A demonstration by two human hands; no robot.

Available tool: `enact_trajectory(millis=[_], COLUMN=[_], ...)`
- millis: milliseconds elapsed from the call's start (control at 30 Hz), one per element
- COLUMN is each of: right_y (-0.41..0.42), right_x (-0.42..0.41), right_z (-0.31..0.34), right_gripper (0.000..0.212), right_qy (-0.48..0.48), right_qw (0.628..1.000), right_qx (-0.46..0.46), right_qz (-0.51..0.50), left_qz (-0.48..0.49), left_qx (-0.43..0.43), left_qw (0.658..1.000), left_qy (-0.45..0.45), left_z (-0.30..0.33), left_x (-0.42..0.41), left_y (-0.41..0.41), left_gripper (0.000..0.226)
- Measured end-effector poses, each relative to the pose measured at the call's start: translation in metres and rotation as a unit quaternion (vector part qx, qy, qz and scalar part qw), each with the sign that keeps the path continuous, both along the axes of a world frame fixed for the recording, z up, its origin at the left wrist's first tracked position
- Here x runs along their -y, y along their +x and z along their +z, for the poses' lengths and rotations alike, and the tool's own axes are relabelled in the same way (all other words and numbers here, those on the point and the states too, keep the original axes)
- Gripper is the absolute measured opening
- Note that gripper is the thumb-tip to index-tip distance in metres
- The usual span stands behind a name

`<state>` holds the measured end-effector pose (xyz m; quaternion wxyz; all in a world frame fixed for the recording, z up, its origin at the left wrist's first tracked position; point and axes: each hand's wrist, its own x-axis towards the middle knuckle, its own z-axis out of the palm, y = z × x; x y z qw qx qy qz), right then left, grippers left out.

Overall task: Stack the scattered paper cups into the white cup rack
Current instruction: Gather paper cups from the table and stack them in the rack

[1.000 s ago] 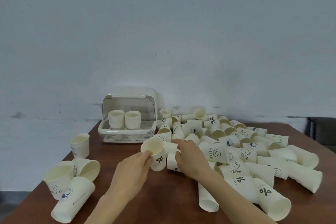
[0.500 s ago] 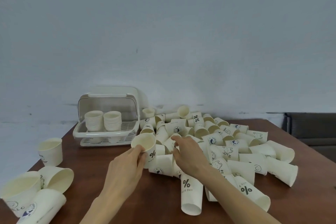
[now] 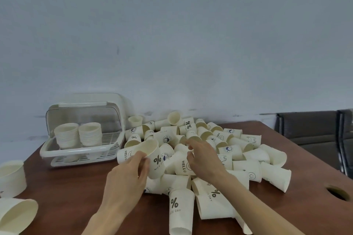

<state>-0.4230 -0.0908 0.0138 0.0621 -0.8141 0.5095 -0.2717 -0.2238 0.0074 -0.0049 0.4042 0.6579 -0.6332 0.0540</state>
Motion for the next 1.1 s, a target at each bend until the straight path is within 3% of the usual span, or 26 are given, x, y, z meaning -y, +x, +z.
enact_trajectory(millis=[200,400,633,833,1100], right_y=[-0.017,-0.032,-0.038,-0.030,0.011], right_x=[0.031,0.068,0.131,0.183,0.239], right_z=[-0.001,-0.003,-0.008,-0.014,-0.012], right_gripper=[0.028,0.046,0.034,0.044,0.049], right_qy=[0.023,0.050,0.056,0.046,-0.008], right_qw=[0.999,0.995,0.990,0.992,0.989], right_qx=[-0.002,0.004,-0.019,-0.024,-0.142], right_qz=[-0.047,-0.082,-0.128,-0.113,-0.039], left_qz=[0.010,-0.021,-0.005,0.009,0.031], left_qx=[-0.012,-0.034,-0.076,-0.066,-0.075], left_qw=[1.000,0.999,0.997,0.997,0.996], left_qy=[-0.014,-0.009,-0.025,-0.040,-0.046], left_z=[0.014,0.018,0.020,0.024,0.018], left_x=[0.029,0.063,0.109,0.146,0.173], left_y=[-0.016,-0.029,-0.038,-0.042,-0.021], left_gripper=[0.005,0.006,0.007,0.009,0.011])
